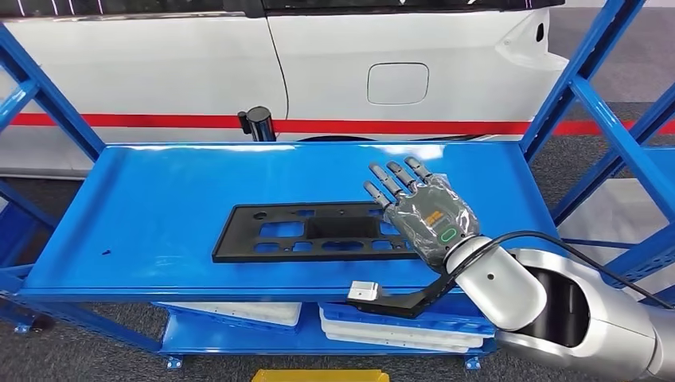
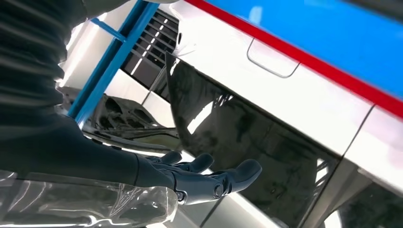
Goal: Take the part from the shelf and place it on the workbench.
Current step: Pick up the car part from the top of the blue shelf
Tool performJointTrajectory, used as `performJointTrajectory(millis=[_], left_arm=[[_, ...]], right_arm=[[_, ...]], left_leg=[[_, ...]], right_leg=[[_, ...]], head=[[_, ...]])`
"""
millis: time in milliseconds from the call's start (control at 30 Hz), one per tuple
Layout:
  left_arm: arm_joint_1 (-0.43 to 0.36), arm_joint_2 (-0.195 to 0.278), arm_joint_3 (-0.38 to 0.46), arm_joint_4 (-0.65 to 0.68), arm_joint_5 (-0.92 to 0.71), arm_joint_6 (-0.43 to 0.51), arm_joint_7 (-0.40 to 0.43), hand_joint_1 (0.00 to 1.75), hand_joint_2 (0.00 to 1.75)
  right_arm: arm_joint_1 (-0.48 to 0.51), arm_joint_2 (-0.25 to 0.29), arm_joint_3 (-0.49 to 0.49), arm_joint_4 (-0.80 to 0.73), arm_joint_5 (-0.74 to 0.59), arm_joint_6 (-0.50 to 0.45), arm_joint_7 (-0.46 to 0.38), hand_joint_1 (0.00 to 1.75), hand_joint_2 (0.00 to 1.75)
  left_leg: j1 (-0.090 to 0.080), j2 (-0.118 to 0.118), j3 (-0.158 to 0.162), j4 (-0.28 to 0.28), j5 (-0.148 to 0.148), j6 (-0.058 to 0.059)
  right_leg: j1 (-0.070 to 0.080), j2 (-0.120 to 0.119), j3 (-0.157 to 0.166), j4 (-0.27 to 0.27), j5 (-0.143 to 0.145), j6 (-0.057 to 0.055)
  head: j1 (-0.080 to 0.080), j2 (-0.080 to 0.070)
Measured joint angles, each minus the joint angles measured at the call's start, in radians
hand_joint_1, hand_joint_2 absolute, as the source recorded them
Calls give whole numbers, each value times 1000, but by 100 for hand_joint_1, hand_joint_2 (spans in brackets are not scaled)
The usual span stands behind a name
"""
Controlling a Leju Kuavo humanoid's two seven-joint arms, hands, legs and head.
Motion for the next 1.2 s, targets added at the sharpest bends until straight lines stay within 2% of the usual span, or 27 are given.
performJointTrajectory(millis=[67, 100, 133, 200, 233, 267, 300, 333, 367, 400, 433, 467, 567, 633, 700, 767, 800, 833, 867, 933, 967, 1000, 1100, 1133, 1167, 1200], left_arm=[[1, 0, 0, 0, 6, 0, -3, 0, 0], [2, 0, 0, 0, 8, 0, -4, 0, 0], [2, 0, 1, 1, 10, 0, -4, 0, 0], [2, -1, 1, 1, 13, 0, -4, 0, 0], [2, -1, 1, 1, 14, 0, -4, 0, 0], [2, -1, 1, 1, 16, 0, -4, 0, 0], [3, -1, 1, 1, 18, 0, -4, 0, 0], [3, -1, 1, 1, 19, 0, -4, 0, 0], [3, -1, 1, 1, 21, 0, -5, 0, 0], [3, -2, 1, 1, 22, 0, -6, 0, 0], [2, -2, 1, 1, 23, 0, -6, 0, 0], [2, -2, 1, 1, 23, 0, -7, 0, 0], [2, -2, 1, 1, 30, -2, -7, 0, 0], [2, -2, 2, 1, 35, -2, -7, 0, 0], [2, -2, 3, 1, 38, -2, -7, 0, 0], [3, -2, 4, 1, 42, -1, -7, 0, 0], [4, -2, 5, 2, 44, 0, -7, 0, 0], [4, -2, 6, 2, 46, 1, -7, 0, 0], [4, -2, 6, 2, 48, 1, -7, 0, 0], [3, -2, 7, 2, 50, 2, -7, 0, 0], [1, -2, 7, 2, 50, 3, -7, 0, 0], [1, -2, 7, 2, 51, 3, -7, 0, 0], [2, -2, 7, 2, 51, 8, -6, 0, 0], [2, -2, 7, 2, 51, 10, -6, 0, 0], [2, -2, 7, 2, 51, 11, -6, 0, 0], [1, -3, 7, 2, 51, 12, -5, 0, 0]], right_arm=[[20, 1, -26, -22, -6, 49, 0, 0, 175], [28, 1, -39, -32, -7, 68, 0, 0, 175], [34, 2, -52, -42, -6, 82, 0, 0, 175], [46, 3, -74, -57, -6, 104, 0, 0, 175], [54, 4, -82, -64, -8, 116, 0, 0, 175], [63, 5, -91, -71, -12, 131, 0, 0, 175], [70, 6, -101, -79, -17, 151, 0, 0, 175], [77, 9, -113, -88, -25, 171, 0, 0, 175], [83, 11, -126, -95, -32, 190, 0, 0, 175], [89, 15, -138, -103, -39, 207, 0, 0, 175], [95, 19, -149, -109, -44, 219, 0, 0, 175], [103, 22, -158, -114, -47, 229, 0, 0, 175], [124, 31, -179, -124, -49, 239, 0, 0, 175], [129, 36, -185, -128, -48, 236, 0, 0, 175], [134, 40, -191, -131, -48, 232, 0, 0, 175], [142, 45, -197, -133, -48, 226, 0, 0, 175], [144, 46, -198, -133, -49, 223, 0, 0, 175], [145, 48, -199, -133, -49, 220, 0, 0, 175], [145, 49, -200, -133, -49, 218, 0, 0, 175], [145, 50, -205, -133, -49, 217, 0, 0, 175], [145, 50, -207, -133, -50, 217, 0, 0, 175], [145, 51, -209, -134, -50, 217, 0, 0, 175], [146, 51, -213, -136, -51, 214, 0, 0, 175], [147, 51, -215, -137, -51, 212, 0, 0, 175], [147, 51, -217, -138, -51, 210, 0, 0, 175], [149, 51, -220, -138, -51, 209, 0, 0, 175]], left_leg=[[2, 0, 2, -3, 5, 12], [4, 0, 3, -5, 8, 17], [5, 1, 5, -7, 11, 21], [5, 1, 5, -6, 11, 25], [5, 1, 5, -6, 10, 26], [5, 1, 6, -6, 10, 26], [5, 0, 7, -6, 9, 26], [6, -1, 9, -5, 8, 25], [6, -2, 11, -5, 6, 22], [4, -2, 13, -4, 3, 18], [2, -3, 13, -3, 1, 14], [1, -3, 13, -3, 0, 10], [3, -2, 12, -2, -4, -3], [5, -1, 0, 25, -25, -11], [7, -1, -49, 132, -84, -19], [8, -1, -116, 279, -144, -25], [9, -1, -133, 315, -151, -25], [9, -1, -130, 309, -138, -24], [8, -1, -106, 259, -109, -21], [7, -1, -28, 100, -41, -13], [5, 0, 0, 40, -20, -9], [3, 0, 15, 5, -11, -6], [0, 0, 15, -7, -3, 9], [1, 0, 16, -9, 1, 16], [3, 1, 18, -12, 4, 22], [4, 1, 19, -13, 6, 25]], right_leg=[[-3, -1, -4, 8, -8, 10], [-4, -2, -15, 34, -27, 14], [-6, -2, -36, 83, -56, 18], [-6, -3, -102, 227, -125, 23], [-7, -3, -131, 286, -144, 25], [-8, -3, -146, 313, -145, 27], [-10, -3, -139, 296, -126, 27], [-11, -4, -113, 240, -91, 28], [-12, -5, -75, 161, -53, 27], [-11, -5, -39, 86, -24, 26], [-10, -5, -14, 35, -7, 22], [-8, -5, -3, 9, -1, 17], [-7, -4, -2, 1, 2, -1], [-10, -4, -2, -2, 5, -10], [-11, -5, -3, -2, 5, -15], [-11, -6, -5, -2, 6, -18], [-11, -6, -5, -2, 6, -18], [-11, -6, -5, -2, 6, -17], [-11, -6, -3, -2, 6, -17], [-9, -5, 0, -1, 6, -15], [-7, -5, 0, -1, 5, -12], [-5, -4, 0, 0, 5, -8], [-6, -5, -4, 2, 5, 9], [-8, -5, -11, 17, -7, 14], [-9, -5, -26, 52, -31, 18], [-10, -5, -52, 112, -66, 20]], head=[[0, 0], [1, 0], [1, 0], [2, 0], [2, 0], [2, 0], [2, 0], [2, 0], [2, 0], [2, 0], [2, 0], [2, 0], [1, 0], [0, 0], [-1, 0], [-2, 0], [-2, 0], [-2, 0], [-2, 0], [-2, 0], [-1, 0], [-1, 0], [0, 0], [0, 0], [1, 0], [2, 0]])
